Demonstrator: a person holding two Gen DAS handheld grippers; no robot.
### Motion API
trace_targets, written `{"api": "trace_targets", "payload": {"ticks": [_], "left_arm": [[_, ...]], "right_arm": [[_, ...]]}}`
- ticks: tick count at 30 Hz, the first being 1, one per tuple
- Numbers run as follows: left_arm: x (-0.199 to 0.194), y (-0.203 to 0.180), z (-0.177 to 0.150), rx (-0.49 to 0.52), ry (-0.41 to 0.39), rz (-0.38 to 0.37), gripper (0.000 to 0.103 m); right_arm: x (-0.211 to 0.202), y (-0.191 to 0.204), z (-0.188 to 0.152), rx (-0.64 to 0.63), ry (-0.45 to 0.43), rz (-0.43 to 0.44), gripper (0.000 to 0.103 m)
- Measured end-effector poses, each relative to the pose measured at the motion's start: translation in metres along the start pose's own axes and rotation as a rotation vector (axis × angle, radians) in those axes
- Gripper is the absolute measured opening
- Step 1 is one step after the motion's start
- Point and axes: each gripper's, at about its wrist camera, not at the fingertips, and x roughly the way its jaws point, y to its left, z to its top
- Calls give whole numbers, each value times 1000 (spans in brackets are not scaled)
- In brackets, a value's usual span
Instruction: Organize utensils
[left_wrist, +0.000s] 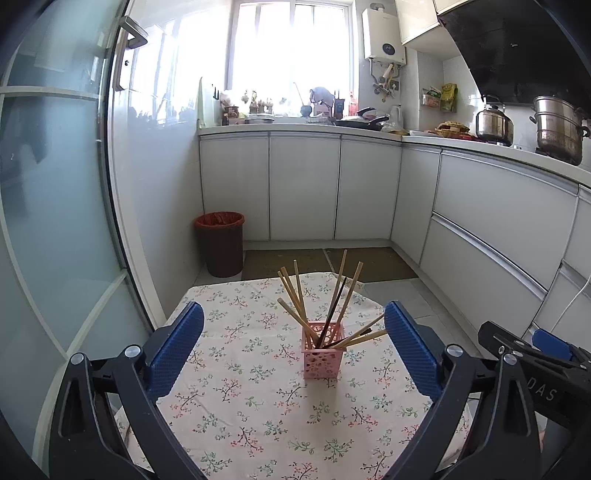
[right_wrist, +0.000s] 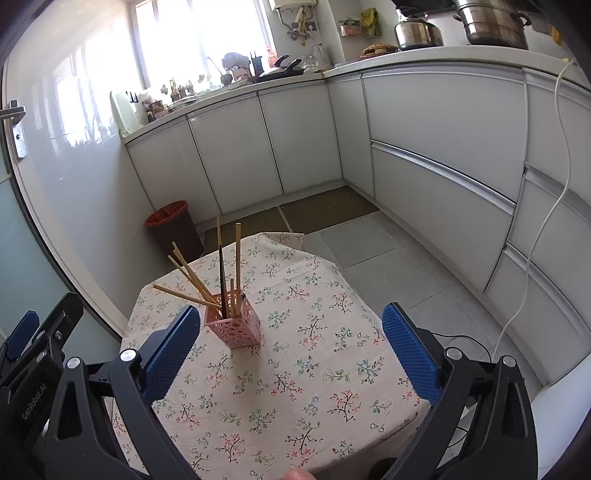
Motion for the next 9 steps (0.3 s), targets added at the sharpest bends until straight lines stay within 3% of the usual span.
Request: {"api": "trace_targets", "payload": {"ticks": [9], "left_arm": [[3, 1, 1, -16, 34, 12, 96]], "right_arm": [[-1, -1, -2, 5, -4, 0, 96]]}}
